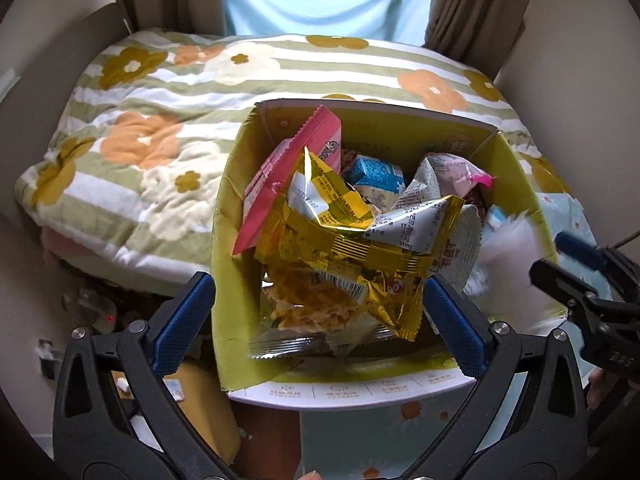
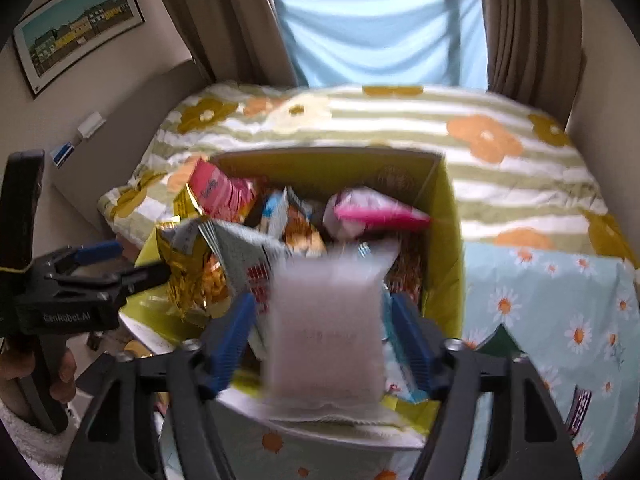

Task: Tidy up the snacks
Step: 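Carry the gold bag and white pack over the yellow box and open both tools, then move both tools back from the box to the last snacks on the cloth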

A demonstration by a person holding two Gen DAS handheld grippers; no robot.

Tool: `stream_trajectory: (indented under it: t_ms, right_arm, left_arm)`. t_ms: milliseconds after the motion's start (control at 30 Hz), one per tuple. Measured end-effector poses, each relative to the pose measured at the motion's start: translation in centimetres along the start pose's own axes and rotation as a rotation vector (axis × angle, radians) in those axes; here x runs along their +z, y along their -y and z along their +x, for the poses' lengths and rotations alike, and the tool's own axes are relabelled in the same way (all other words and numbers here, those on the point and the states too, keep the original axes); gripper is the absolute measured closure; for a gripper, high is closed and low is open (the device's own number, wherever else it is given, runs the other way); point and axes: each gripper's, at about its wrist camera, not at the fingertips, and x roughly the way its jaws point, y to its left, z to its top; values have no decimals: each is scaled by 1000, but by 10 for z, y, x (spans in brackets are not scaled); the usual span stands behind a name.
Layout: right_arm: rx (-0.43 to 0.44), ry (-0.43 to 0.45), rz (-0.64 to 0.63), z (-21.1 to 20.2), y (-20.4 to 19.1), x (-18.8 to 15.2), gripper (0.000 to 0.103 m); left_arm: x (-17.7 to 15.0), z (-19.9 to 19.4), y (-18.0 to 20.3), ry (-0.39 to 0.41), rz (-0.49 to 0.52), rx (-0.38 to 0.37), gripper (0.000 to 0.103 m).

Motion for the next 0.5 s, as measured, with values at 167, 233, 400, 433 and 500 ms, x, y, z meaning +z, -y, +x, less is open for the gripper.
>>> stream_trajectory:
  t_ms: [167,233,400,433,500]
  right_arm:
    - [-43,-5,-19,0,4,-7,17]
    - [-45,-15,2,0,9,-12,17]
    - [-58,-23,28,-4,17,-18,17]
    - [-65,-23,30,-5,18,-19,17]
    - [-72,-23,33,-7,18,-20,17]
  left_arm:
    - [-8,5,3,-18,3,-5,0]
    - [-10,5,5,-23,4,-12,0]
    - [-17,4,12,-25,22,-23,0]
    - [-19,3,14,-24,27,-25,0]
    - [-22,4,18,-21,31,-37,0]
